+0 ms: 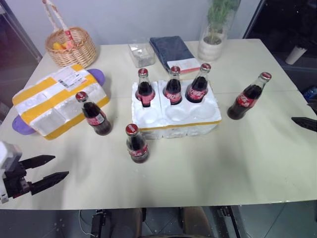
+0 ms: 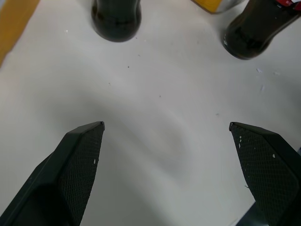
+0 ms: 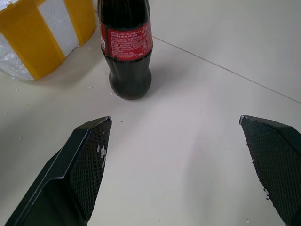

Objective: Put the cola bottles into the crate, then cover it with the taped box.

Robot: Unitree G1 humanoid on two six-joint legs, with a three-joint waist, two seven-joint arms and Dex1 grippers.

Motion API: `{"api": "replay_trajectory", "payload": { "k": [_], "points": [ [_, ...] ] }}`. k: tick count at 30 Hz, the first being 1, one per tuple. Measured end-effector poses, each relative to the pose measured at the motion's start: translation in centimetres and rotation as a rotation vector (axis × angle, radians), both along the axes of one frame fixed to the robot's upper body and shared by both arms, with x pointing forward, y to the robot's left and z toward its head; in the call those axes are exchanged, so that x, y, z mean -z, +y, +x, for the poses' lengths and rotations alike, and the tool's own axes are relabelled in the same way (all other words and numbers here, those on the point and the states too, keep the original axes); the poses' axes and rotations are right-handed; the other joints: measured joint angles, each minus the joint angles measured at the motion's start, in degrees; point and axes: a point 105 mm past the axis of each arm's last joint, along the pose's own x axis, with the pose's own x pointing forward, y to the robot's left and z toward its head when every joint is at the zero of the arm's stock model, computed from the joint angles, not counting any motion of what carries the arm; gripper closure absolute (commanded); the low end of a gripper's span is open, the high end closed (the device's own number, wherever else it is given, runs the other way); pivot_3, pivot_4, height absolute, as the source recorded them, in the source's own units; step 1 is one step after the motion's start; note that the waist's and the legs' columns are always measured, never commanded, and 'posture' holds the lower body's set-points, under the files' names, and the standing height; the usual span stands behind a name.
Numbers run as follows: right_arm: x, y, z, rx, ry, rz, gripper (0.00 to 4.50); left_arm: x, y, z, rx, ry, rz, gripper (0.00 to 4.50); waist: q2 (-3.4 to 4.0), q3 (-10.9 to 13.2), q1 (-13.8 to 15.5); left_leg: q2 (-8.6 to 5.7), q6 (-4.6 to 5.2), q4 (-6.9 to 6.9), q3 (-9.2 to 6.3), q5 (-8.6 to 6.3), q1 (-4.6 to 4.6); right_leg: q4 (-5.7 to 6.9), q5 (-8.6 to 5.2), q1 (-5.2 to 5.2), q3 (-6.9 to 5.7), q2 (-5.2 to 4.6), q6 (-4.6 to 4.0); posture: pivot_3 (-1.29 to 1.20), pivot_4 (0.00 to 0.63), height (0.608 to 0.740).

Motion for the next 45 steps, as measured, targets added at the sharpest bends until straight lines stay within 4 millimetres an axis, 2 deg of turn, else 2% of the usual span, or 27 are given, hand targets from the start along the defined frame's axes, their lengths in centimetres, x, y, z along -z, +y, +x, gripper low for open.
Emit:
{"api": "replay_trajectory", "payload": {
  "k": [12, 20, 25, 27, 30, 34, 37, 41, 45],
  "points": [
    [1.2, -0.2, -0.3, 0.022, 0.022, 0.029, 0.00, -1.0, 0.5, 1.8, -0.053, -0.064, -0.023, 0.04, 0.00, 0.00, -0.02, 0.01, 0.01, 0.08, 0.08, 0.01, 0.19, 0.18, 0.03, 0.13, 0.10, 0.03, 0.04, 0.00, 0.150, 0.740],
    [1.2, 0.0, -0.9, 0.022, 0.017, 0.024, 0.00, -1.3, 0.8, 2.6, -0.063, -0.081, -0.016, 0.04, -0.01, -0.01, -0.05, 0.07, 0.01, 0.07, 0.22, 0.00, 0.61, 0.23, 0.01, 0.45, 0.26, 0.09, 0.01, 0.00, 0.150, 0.740],
    [0.8, 0.6, -1.2, 0.010, 0.040, 0.095, 0.00, -3.2, -0.3, 4.6, -0.009, -0.155, -0.081, 0.04, -0.01, 0.00, 0.16, 0.15, 0.01, 0.39, 0.22, 0.00, 0.62, 0.44, 0.02, 0.56, 0.25, 0.15, -0.02, 0.00, 0.150, 0.740],
    [-0.3, 2.0, -1.2, -0.050, 0.034, 0.103, 0.00, -4.0, -0.9, 5.6, 0.032, -0.172, -0.081, 0.04, 0.01, 0.00, 0.09, 0.15, 0.01, 0.49, 0.23, 0.00, 0.63, 0.62, 0.02, 0.55, 0.25, 0.15, -0.02, 0.00, 0.150, 0.740],
    [-2.5, 5.6, -1.9, -0.192, 0.023, 0.119, 0.00, -4.6, -1.8, 6.9, 0.093, -0.185, -0.087, 0.04, 0.04, 0.00, -0.15, 0.24, 0.01, 0.62, 0.23, 0.00, 0.64, 0.77, 0.03, 0.52, 0.27, 0.25, -0.02, 0.00, 0.150, 0.740],
    [-4.2, 12.1, -4.6, -0.442, 0.075, 0.142, 0.00, -4.4, -2.9, 8.6, 0.151, -0.187, -0.086, 0.04, 0.02, 0.01, 0.10, 0.36, 0.01, 0.66, 0.20, 0.00, 0.64, 0.80, 0.10, 0.52, 0.27, 0.39, 0.06, 0.00, 0.150, 0.740],
    [-4.3, 16.2, -6.9, -0.598, 0.121, 0.133, 0.00, -3.9, -3.0, 9.7, 0.148, -0.190, -0.070, 0.04, -0.04, 0.02, 0.38, 0.36, 0.01, 0.71, 0.19, 0.00, 0.60, 0.77, 0.13, 0.53, 0.27, 0.40, 0.10, 0.00, 0.150, 0.740],
    [-4.2, 19.0, -8.7, -0.689, 0.147, 0.156, 0.00, -2.9, -3.0, 10.7, 0.142, -0.186, -0.070, 0.04, -0.34, 0.08, 0.51, 0.36, 0.01, 0.75, 0.19, 0.00, 0.57, 0.74, 0.13, 0.54, 0.27, 0.39, 0.02, 0.00, 0.150, 0.740],
    [-4.2, 19.7, -8.9, -0.696, 0.141, 0.175, 0.00, -2.6, -3.9, 12.0, 0.161, -0.203, -0.086, 0.04, -0.45, 0.06, 0.70, 0.36, 0.01, 0.82, 0.18, 0.00, 0.57, 0.74, 0.15, 0.56, 0.27, 0.39, -0.05, 0.00, 0.150, 0.740]
  ]
}}
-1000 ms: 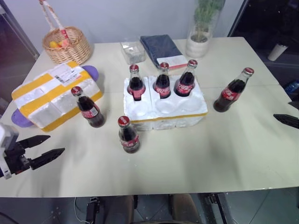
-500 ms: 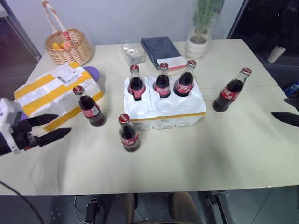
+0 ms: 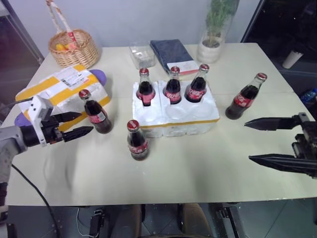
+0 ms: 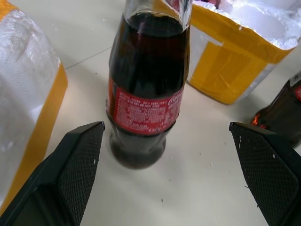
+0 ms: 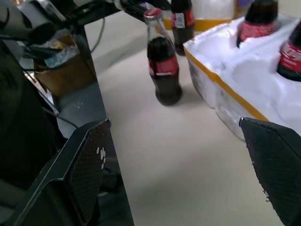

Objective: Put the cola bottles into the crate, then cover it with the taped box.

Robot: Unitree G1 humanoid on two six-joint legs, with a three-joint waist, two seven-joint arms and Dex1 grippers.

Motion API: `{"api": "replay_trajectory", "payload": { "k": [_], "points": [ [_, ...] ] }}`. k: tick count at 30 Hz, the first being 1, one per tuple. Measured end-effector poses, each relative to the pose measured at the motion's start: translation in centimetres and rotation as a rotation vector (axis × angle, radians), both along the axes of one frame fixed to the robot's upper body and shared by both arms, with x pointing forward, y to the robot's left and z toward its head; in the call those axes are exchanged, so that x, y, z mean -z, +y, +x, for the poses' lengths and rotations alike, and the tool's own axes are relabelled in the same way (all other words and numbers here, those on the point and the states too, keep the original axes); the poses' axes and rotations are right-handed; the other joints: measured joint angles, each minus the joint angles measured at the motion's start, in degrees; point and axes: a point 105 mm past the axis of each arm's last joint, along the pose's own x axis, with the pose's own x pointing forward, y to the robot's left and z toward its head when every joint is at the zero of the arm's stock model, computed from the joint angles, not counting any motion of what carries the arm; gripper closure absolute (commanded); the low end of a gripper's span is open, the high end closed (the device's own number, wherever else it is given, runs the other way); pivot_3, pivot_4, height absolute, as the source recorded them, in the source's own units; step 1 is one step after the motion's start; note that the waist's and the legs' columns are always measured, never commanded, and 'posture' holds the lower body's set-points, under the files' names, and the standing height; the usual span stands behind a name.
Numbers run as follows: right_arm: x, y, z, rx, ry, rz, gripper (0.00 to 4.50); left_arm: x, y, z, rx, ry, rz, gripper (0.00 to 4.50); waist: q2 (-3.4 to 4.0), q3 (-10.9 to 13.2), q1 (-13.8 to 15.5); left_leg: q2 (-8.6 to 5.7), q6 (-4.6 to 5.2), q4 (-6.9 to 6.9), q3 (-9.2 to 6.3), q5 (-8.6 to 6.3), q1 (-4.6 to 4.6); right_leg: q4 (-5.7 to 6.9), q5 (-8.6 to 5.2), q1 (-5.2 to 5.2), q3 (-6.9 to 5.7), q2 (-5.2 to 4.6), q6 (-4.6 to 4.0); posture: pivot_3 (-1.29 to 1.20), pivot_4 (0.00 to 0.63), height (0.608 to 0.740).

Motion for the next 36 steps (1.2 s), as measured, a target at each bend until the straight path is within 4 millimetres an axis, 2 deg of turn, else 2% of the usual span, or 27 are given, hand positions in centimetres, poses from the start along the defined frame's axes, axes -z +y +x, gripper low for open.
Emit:
{"api": "replay_trajectory", "payload": {
  "k": [6, 10, 12, 15, 20, 22, 25, 28, 30, 33, 36],
  "points": [
    [-0.4, 0.3, 0.4, 0.015, -0.020, 0.021, 0.00, 0.6, -1.6, 2.6, 0.008, -0.025, -0.041, 0.04, -0.05, 0.00, -0.16, 0.00, 0.00, 0.01, 0.00, 0.00, 0.00, 0.00, 0.12, 0.00, 0.00, 0.00, 0.18, 0.00, 0.150, 0.740],
    [-0.2, 0.5, 0.8, 0.023, -0.018, 0.022, 0.00, 1.3, -2.4, 3.4, 0.017, -0.022, -0.049, 0.04, -0.07, 0.01, -0.34, 0.00, 0.00, -0.05, 0.00, 0.00, -0.01, 0.01, 0.14, -0.06, 0.00, 0.00, 0.23, 0.00, 0.150, 0.740],
    [-0.3, 0.7, 0.9, 0.020, -0.023, 0.029, 0.00, 1.8, -2.5, 3.6, 0.014, -0.018, -0.055, 0.57, -0.08, 0.01, -0.32, 0.00, 0.00, -0.06, 0.00, 0.00, -0.01, 0.01, 0.15, -0.07, 0.00, 0.00, 0.24, 0.00, 0.150, 0.740],
    [-0.4, 1.0, 1.1, 0.025, -0.032, 0.035, 0.00, 1.7, -2.5, 3.6, 0.014, -0.019, -0.061, 1.73, -0.11, 0.03, -0.19, 0.00, 0.00, -0.02, 0.00, 0.00, -0.04, 0.00, 0.16, -0.06, 0.00, 0.00, 0.26, 0.00, 0.150, 0.740],
    [-0.6, 1.0, 1.5, 0.048, -0.052, 0.039, 0.00, 1.3, -2.3, 3.0, 0.054, 0.042, -0.056, 1.74, -0.25, 0.11, -0.25, 0.00, 0.00, -0.04, -0.01, 0.00, -0.06, 0.00, 0.16, -0.10, 0.00, 0.01, 0.26, 0.00, 0.150, 0.740],
    [-0.5, 1.0, 1.6, 0.056, -0.057, 0.045, 0.00, 0.0, -2.5, 2.8, 0.097, 0.080, -0.079, 1.74, -0.39, 0.20, -0.26, 0.01, 0.01, -0.01, -0.03, 0.00, -0.19, 0.03, 0.16, -0.22, -0.01, 0.04, 0.26, 0.00, 0.150, 0.740],
    [-0.4, 0.9, 1.7, 0.069, -0.059, 0.054, 0.00, -4.7, -3.7, 2.8, 0.214, 0.052, -0.123, 1.74, -0.50, 0.25, 0.04, 0.00, 0.00, 0.23, -0.24, 0.02, -0.72, 0.04, 0.29, -0.52, -0.08, 0.12, 0.44, 0.00, 0.150, 0.740],
    [0.0, 0.8, 1.9, 0.088, -0.054, 0.072, 0.00, -10.5, -6.9, 2.8, 0.386, -0.046, -0.156, 1.74, -0.50, 0.24, 0.49, -0.07, 0.01, 0.47, -0.29, 0.02, -0.93, 0.00, 0.36, -0.56, -0.10, 0.12, 0.58, 0.00, 0.150, 0.740],
    [0.1, 0.7, 1.9, 0.103, -0.057, 0.071, 0.00, -13.3, -9.5, 2.9, 0.505, -0.094, -0.184, 1.74, -0.51, 0.24, 0.73, -0.09, 0.01, 0.55, -0.28, 0.02, -0.94, 0.01, 0.38, -0.53, -0.10, 0.11, 0.60, 0.00, 0.150, 0.740],
    [0.4, 0.6, 1.9, 0.126, -0.061, 0.078, 0.00, -15.1, -13.4, 3.1, 0.673, -0.095, -0.214, 1.74, -0.51, 0.24, 0.73, -0.08, 0.01, 0.59, -0.28, 0.01, -0.92, 0.05, 0.38, -0.52, -0.11, 0.12, 0.60, 0.00, 0.150, 0.740],
    [0.5, 0.3, 1.8, 0.163, -0.069, 0.089, 0.00, -14.6, -16.8, 3.7, 0.795, -0.059, -0.200, 1.74, -0.50, 0.25, 0.34, -0.08, 0.01, 0.64, -0.28, 0.01, -0.92, 0.07, 0.39, -0.52, -0.10, 0.12, 0.59, 0.00, 0.150, 0.740]
  ]
}}
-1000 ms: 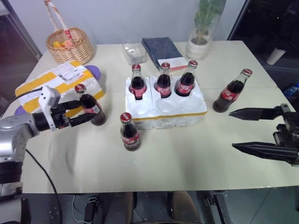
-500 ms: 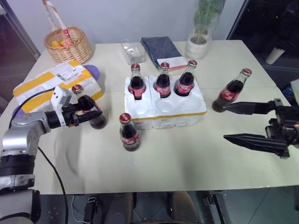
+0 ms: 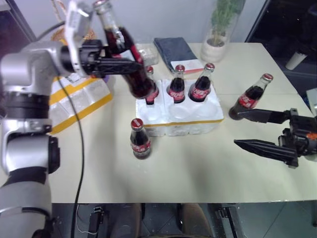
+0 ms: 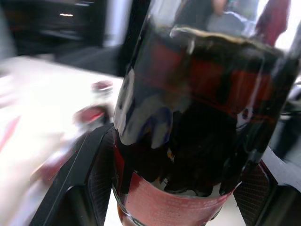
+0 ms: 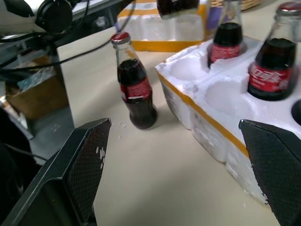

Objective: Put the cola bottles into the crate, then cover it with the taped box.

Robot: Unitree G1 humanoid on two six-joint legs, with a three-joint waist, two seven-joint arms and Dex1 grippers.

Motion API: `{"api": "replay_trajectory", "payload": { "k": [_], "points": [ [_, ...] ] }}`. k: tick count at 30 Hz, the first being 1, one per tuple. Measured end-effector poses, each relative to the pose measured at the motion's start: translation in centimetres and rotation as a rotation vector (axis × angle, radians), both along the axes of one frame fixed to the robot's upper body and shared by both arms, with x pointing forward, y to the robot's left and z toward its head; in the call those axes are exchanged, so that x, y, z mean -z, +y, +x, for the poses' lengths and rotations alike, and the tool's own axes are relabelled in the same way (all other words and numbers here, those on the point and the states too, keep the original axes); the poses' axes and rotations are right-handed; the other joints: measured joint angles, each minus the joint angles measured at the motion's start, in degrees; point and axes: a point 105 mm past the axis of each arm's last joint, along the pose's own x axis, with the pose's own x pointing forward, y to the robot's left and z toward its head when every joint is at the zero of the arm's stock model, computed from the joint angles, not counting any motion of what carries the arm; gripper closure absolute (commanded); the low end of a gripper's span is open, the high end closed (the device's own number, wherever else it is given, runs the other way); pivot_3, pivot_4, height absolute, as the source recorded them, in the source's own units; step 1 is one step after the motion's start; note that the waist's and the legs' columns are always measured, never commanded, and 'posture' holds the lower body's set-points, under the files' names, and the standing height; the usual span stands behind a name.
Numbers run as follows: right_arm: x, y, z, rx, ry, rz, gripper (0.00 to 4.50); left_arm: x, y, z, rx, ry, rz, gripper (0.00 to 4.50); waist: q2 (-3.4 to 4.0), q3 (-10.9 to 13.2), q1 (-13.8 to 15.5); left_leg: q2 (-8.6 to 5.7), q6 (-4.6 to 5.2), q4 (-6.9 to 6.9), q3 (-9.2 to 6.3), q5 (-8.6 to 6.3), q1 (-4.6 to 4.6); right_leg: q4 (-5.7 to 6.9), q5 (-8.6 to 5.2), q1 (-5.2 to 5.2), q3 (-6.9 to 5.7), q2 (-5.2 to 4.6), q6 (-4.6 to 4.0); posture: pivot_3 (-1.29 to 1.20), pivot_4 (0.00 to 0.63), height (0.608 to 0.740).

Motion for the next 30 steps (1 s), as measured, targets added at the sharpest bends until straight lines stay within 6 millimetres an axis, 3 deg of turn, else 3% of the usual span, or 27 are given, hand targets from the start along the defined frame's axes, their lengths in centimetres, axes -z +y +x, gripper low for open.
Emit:
{"api": "replay_trajectory", "payload": {
  "k": [6, 14, 17, 18, 19, 21, 25, 30],
  "points": [
    [0.1, -0.4, -0.7, 0.079, -0.028, 0.016, 0.00, 3.7, -5.2, 1.8, 0.098, -0.019, 0.083, 1.74, -0.03, 0.04, -0.84, 0.01, 0.05, 0.06, 0.01, -0.02, -0.05, 0.00, 0.00, -0.05, 0.01, 0.01, 0.00, 0.00, 0.150, 0.740],
    [0.2, -0.7, -1.5, 0.157, -0.032, 0.038, 0.00, 7.5, -9.0, 2.9, 0.115, -0.157, 0.211, 1.74, -0.08, 0.10, -0.28, -0.01, 0.10, 0.24, 0.00, -0.05, -0.14, -0.02, 0.04, -0.02, 0.01, 0.01, 0.07, 0.00, 0.150, 0.740],
    [-0.1, -0.8, -1.4, 0.174, -0.049, 0.050, 0.00, 8.6, -9.4, 3.3, 0.086, -0.224, 0.258, 1.74, -0.08, 0.11, -0.54, 0.00, 0.10, 0.25, 0.00, -0.05, -0.13, -0.01, 0.08, -0.03, 0.02, 0.01, 0.05, 0.00, 0.150, 0.740],
    [-0.1, -0.8, -1.4, 0.175, -0.052, 0.055, 0.00, 8.7, -9.5, 3.4, 0.084, -0.232, 0.261, 1.24, -0.08, 0.11, -0.55, 0.01, 0.10, 0.25, 0.00, -0.05, -0.13, 0.00, 0.08, -0.03, 0.02, 0.01, 0.05, 0.00, 0.150, 0.740],
    [-0.2, -0.8, -1.4, 0.177, -0.054, 0.057, 0.00, 8.7, -9.5, 3.3, 0.088, -0.233, 0.261, 0.68, -0.08, 0.11, -0.54, 0.01, 0.10, 0.25, 0.00, -0.05, -0.13, 0.00, 0.08, -0.03, 0.02, 0.01, 0.05, 0.00, 0.150, 0.740],
    [-0.3, -1.0, -1.2, 0.180, -0.058, 0.064, 0.00, 8.4, -9.2, 3.0, 0.111, -0.242, 0.250, 0.04, -0.08, 0.11, -0.56, 0.00, 0.10, 0.24, 0.00, -0.05, -0.13, -0.01, 0.08, -0.02, 0.02, 0.01, 0.05, 0.00, 0.150, 0.740],
    [-0.5, -1.1, -0.7, 0.178, -0.064, 0.086, 0.00, 7.3, -7.5, 2.6, 0.114, -0.224, 0.216, 0.04, -0.07, 0.10, -0.67, 0.01, 0.10, 0.26, 0.00, -0.05, -0.10, 0.04, 0.08, -0.02, 0.02, 0.01, 0.05, 0.00, 0.150, 0.740],
    [-0.2, -0.9, -0.1, 0.156, -0.046, 0.082, 0.00, 1.8, -1.0, 1.5, 0.012, -0.163, 0.079, 0.04, -0.01, 0.14, -1.26, 0.07, 0.10, 0.20, -0.04, -0.05, -0.06, 0.09, 0.08, -0.05, 0.03, 0.07, 0.04, 0.00, 0.150, 0.740]
  ]
}}
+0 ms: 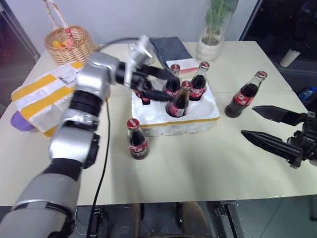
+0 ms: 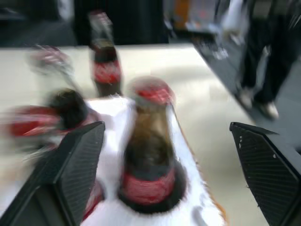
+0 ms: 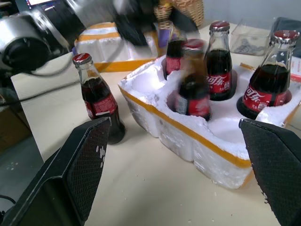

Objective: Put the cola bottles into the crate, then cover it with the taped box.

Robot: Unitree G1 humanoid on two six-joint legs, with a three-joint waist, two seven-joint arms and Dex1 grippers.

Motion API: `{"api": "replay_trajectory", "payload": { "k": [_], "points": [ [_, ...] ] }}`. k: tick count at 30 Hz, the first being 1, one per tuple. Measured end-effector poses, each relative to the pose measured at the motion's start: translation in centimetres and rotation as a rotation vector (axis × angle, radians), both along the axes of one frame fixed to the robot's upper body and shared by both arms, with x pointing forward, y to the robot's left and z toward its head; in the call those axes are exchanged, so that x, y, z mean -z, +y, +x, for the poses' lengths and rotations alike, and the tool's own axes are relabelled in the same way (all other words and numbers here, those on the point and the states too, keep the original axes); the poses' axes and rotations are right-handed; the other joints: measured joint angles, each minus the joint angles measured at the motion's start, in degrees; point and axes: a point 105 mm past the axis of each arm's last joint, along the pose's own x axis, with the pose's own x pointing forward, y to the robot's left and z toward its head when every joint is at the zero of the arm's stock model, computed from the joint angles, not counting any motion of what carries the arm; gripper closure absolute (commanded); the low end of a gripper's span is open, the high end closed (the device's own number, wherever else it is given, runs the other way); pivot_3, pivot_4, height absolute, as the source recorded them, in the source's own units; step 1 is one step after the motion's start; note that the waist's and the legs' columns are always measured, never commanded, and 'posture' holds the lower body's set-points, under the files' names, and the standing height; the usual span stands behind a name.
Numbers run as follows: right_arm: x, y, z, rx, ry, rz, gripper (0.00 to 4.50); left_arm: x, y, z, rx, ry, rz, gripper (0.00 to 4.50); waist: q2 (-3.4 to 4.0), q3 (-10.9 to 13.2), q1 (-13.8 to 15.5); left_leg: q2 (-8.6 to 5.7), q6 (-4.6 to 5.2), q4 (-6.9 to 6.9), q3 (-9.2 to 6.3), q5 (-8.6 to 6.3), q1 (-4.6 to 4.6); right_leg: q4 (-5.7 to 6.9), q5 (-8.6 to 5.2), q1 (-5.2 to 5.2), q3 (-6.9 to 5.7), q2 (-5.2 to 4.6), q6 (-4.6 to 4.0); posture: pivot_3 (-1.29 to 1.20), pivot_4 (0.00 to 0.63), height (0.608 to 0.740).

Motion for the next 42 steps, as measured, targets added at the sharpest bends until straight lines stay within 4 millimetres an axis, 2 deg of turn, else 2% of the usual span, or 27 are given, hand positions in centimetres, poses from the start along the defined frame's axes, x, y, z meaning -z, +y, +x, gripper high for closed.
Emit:
{"api": "replay_trajectory", "payload": {
  "k": [2, 4, 6, 7, 11, 12, 14, 19, 23, 26, 31, 41, 42],
  "points": [
    [0.1, 0.1, 0.3, -0.012, 0.008, 0.000, 0.00, -2.0, 3.2, -1.5, -0.045, 0.005, -0.033, 0.04, 0.05, -0.01, -0.08, 0.00, 0.00, -0.02, 0.00, 0.00, 0.02, 0.01, 0.00, 0.00, 0.01, 0.00, 0.00, 0.00, 0.150, 0.740],
    [0.2, 0.2, 0.5, -0.026, 0.011, 0.000, 0.00, -2.2, 6.1, -3.0, -0.098, 0.006, -0.015, 0.04, 0.11, -0.04, 0.09, 0.00, 0.01, -0.04, -0.01, -0.01, 0.06, 0.00, 0.00, 0.05, 0.01, 0.00, 0.00, 0.00, 0.150, 0.740],
    [0.3, 0.0, 0.6, -0.032, 0.018, -0.002, 0.00, 0.4, 9.1, -4.8, -0.176, 0.059, 0.072, 0.04, 0.25, -0.10, 0.00, 0.01, 0.01, -0.06, 0.03, -0.01, 0.13, 0.01, -0.01, 0.08, 0.09, 0.00, -0.02, 0.00, 0.150, 0.740],
    [0.4, -0.2, 0.8, -0.024, 0.022, -0.001, 0.00, 1.8, 9.9, -5.4, -0.193, 0.105, 0.106, 0.04, 0.25, -0.09, 0.22, 0.03, 0.01, -0.05, 0.03, -0.01, 0.12, 0.01, 0.00, 0.07, 0.08, 0.02, -0.03, 0.00, 0.150, 0.740],
    [0.5, -0.1, 1.1, -0.048, 0.024, -0.005, 0.00, 6.5, 11.0, -9.1, -0.255, 0.167, 0.204, 0.04, 0.21, -0.08, 0.90, 0.04, -0.01, 0.08, 0.01, -0.01, 0.08, -0.20, -0.05, 0.26, 0.07, 0.00, -0.32, 0.00, 0.150, 0.740],
    [0.5, -0.3, 1.3, -0.044, 0.029, -0.002, 0.00, 8.1, 10.8, -10.0, -0.281, 0.179, 0.229, 0.04, 0.20, -0.08, 0.99, 0.02, -0.01, 0.11, 0.02, -0.01, 0.07, -0.23, -0.05, 0.26, 0.10, -0.03, -0.35, 0.00, 0.150, 0.740],
    [0.6, -0.3, 1.7, -0.048, 0.032, 0.005, 0.00, 10.0, 9.5, -10.6, -0.351, 0.166, 0.210, 0.04, 0.21, -0.09, 1.45, 0.02, -0.01, 0.15, 0.02, -0.01, 0.10, -0.22, -0.03, 0.29, 0.10, -0.03, -0.40, 0.00, 0.150, 0.740],
    [0.5, -0.3, 2.2, -0.059, 0.027, 0.006, 0.00, 12.7, 7.1, -11.0, -0.499, 0.156, 0.135, 0.04, 0.21, -0.09, 2.08, 0.04, -0.01, 0.16, 0.02, -0.01, 0.12, -0.16, -0.01, 0.26, 0.09, 0.03, -0.43, 0.00, 0.150, 0.740],
    [0.4, -0.4, 2.4, -0.058, 0.027, 0.007, 0.00, 13.1, 6.2, -9.7, -0.621, 0.135, 0.062, 0.04, 0.25, -0.12, 2.12, 0.02, -0.01, 0.17, 0.04, 0.00, 0.11, -0.17, 0.00, 0.27, 0.10, 0.03, -0.41, 0.00, 0.150, 0.740],
    [0.5, -0.4, 2.4, -0.057, 0.030, 0.006, 0.00, 14.3, 4.9, -9.3, -0.652, 0.163, 0.046, 0.04, 0.26, -0.13, 2.08, 0.02, -0.01, 0.17, 0.06, 0.00, 0.12, -0.17, 0.00, 0.27, 0.10, 0.03, -0.41, 0.00, 0.150, 0.740],
    [0.7, -0.5, 2.3, -0.041, 0.040, 0.002, 0.00, 15.4, 3.0, -9.7, -0.618, 0.209, 0.037, 0.04, 0.28, -0.14, 2.08, 0.02, -0.01, 0.16, 0.06, -0.01, 0.12, -0.17, 0.00, 0.26, 0.10, 0.04, -0.42, 0.00, 0.150, 0.740],
    [0.5, -0.9, 2.2, 0.000, 0.026, 0.010, 0.00, 15.3, 1.7, -9.9, -0.562, 0.206, 0.038, 0.04, 0.30, -0.15, 2.14, 0.02, -0.01, 0.17, 0.07, -0.01, 0.11, -0.18, -0.02, 0.27, 0.10, 0.03, -0.44, 0.00, 0.150, 0.740],
    [0.5, -0.9, 2.2, 0.001, 0.025, 0.011, 0.00, 15.3, 1.7, -9.9, -0.562, 0.206, 0.038, 0.58, 0.30, -0.15, 2.11, 0.02, -0.01, 0.16, 0.08, -0.01, 0.11, -0.18, -0.02, 0.27, 0.10, 0.04, -0.44, 0.00, 0.150, 0.740]
  ]
}}
